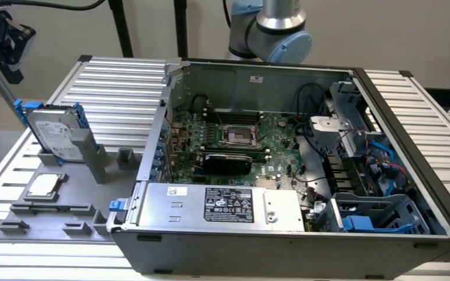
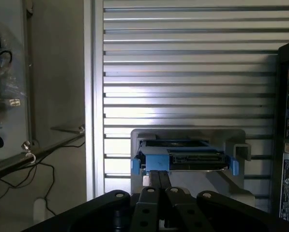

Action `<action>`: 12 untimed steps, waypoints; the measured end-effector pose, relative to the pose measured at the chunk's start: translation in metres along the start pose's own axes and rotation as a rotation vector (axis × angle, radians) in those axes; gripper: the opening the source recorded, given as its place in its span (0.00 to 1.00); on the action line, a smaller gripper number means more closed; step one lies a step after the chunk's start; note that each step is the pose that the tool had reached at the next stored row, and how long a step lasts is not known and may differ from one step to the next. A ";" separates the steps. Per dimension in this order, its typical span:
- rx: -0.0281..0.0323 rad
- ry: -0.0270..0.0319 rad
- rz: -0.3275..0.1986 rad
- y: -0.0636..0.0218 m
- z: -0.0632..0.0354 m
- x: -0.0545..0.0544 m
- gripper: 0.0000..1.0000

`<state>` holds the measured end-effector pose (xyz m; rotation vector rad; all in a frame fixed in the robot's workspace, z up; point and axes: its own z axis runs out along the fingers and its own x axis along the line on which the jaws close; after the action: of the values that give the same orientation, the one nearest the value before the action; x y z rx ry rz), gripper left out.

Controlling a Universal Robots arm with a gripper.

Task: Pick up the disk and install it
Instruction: 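Pick up the disk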

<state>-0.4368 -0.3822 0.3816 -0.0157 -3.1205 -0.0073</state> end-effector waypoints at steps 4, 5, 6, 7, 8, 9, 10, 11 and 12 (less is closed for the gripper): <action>0.0000 0.0000 0.000 0.0000 0.0000 0.000 0.11; 0.0000 0.0000 0.000 0.0000 0.0000 0.000 0.11; 0.0000 0.0000 -0.001 0.0000 0.0001 0.000 0.11; 0.0000 -0.0001 -0.007 0.0000 0.0003 0.000 0.11; 0.0001 0.0001 -0.020 0.0000 0.0005 0.000 0.11; 0.0002 0.0003 -0.038 0.0000 0.0008 0.000 0.11; 0.0003 0.0004 -0.056 0.0000 0.0012 0.000 0.11; 0.0006 0.0005 -0.074 0.0000 0.0017 0.000 0.11; 0.0009 0.0005 -0.092 0.0000 0.0023 0.000 0.11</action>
<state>-0.4364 -0.3822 0.3792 0.1285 -3.1177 -0.0074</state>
